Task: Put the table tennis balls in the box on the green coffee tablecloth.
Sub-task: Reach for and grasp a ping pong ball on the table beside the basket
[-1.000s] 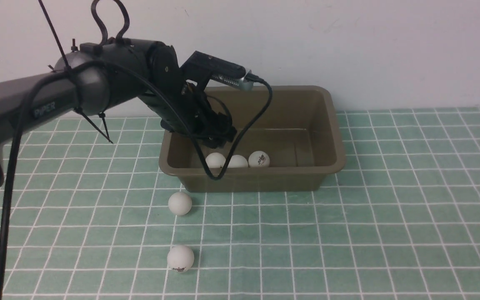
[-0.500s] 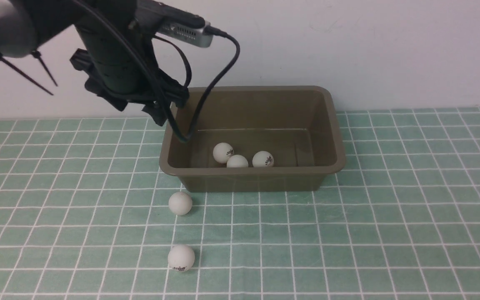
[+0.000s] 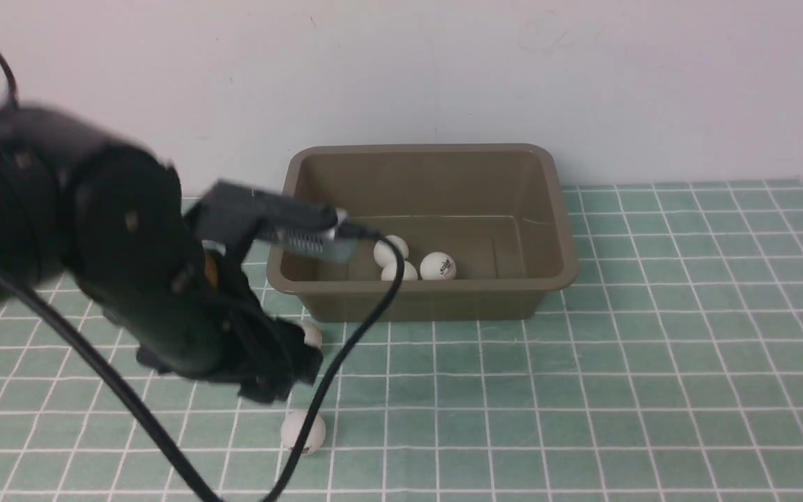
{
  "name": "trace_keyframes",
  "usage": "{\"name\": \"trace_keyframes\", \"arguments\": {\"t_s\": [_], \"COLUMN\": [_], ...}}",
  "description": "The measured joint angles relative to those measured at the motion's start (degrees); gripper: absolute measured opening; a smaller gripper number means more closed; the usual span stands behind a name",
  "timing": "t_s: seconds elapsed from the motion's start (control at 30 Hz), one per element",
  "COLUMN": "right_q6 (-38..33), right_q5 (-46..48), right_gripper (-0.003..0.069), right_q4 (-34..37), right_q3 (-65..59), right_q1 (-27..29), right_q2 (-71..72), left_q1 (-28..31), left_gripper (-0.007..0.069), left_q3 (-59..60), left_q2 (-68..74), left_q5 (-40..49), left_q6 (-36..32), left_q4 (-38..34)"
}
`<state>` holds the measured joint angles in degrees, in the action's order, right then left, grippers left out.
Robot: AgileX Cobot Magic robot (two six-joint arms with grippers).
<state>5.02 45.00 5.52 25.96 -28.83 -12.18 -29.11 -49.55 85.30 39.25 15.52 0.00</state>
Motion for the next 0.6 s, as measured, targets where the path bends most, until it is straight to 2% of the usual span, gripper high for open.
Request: {"name": "trace_keyframes", "arguments": {"t_s": [0.23,0.6], "right_q6": [0.00,0.00], "right_q5": [0.04,0.04], "right_gripper": [-0.0018,-0.0018], "right_q4": [1.52,1.74], "right_q3": [0.00,0.00], "right_q1": [0.00,0.00], "right_q2": [0.00,0.00], "left_q1": [0.00,0.00], "left_gripper": [0.0470,0.0514], "left_q3": [0.62,0.62], "left_q2": [4.58,9.34], "left_q5": [-7.76,-11.17], "left_q6": [-0.20,-1.44], "left_q4": [-0.30,-1.09]}}
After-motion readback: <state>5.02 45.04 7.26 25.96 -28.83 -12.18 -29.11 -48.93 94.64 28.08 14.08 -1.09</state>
